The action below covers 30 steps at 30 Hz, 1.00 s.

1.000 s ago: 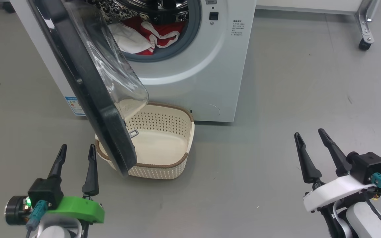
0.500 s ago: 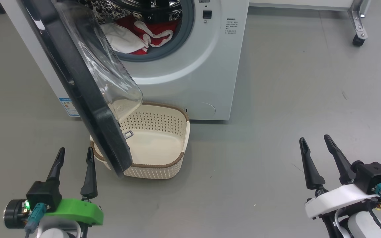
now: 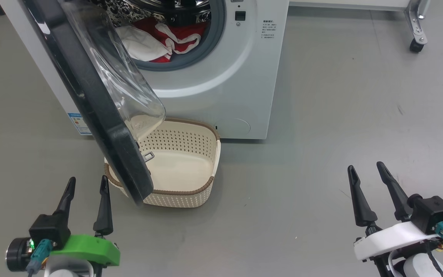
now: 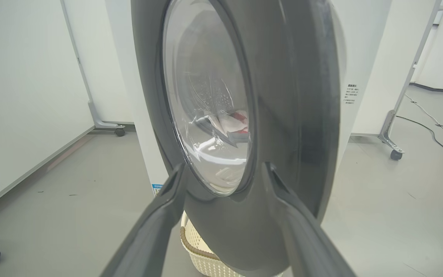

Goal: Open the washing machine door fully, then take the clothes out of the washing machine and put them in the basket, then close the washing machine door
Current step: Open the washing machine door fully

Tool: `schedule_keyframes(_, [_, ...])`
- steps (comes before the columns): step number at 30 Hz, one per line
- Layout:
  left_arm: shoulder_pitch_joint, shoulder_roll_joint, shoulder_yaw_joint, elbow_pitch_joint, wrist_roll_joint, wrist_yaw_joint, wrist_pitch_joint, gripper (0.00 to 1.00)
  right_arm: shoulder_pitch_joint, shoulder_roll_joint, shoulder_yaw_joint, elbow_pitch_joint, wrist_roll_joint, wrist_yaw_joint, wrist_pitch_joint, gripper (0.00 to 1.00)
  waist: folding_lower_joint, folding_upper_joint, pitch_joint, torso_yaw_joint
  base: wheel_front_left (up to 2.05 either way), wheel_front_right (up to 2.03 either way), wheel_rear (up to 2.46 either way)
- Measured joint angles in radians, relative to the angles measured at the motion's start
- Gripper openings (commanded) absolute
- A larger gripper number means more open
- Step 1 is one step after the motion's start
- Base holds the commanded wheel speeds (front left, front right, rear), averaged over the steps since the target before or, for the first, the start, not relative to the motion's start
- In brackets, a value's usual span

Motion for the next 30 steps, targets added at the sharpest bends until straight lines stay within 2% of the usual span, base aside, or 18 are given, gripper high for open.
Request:
schedule_keyframes(10, [0.012, -0.003, 0.0, 0.027, -0.045, -0.014, 0.0, 1.0, 0.016, 0.011, -0.013, -0.013, -0.03, 0.006, 0.0, 1.0, 0.0, 0.0, 0.0, 0.001, 0.0, 0.0, 0.0])
schedule_keyframes(30, [0.012, -0.004, 0.0, 0.048, -0.047, -0.026, 0.0, 1.0, 0.039, 0.038, -0.04, -0.015, -0.062, 0.028, 0.0, 1.0, 0.0, 0.0, -0.003, 0.002, 0.0, 0.0, 0.0])
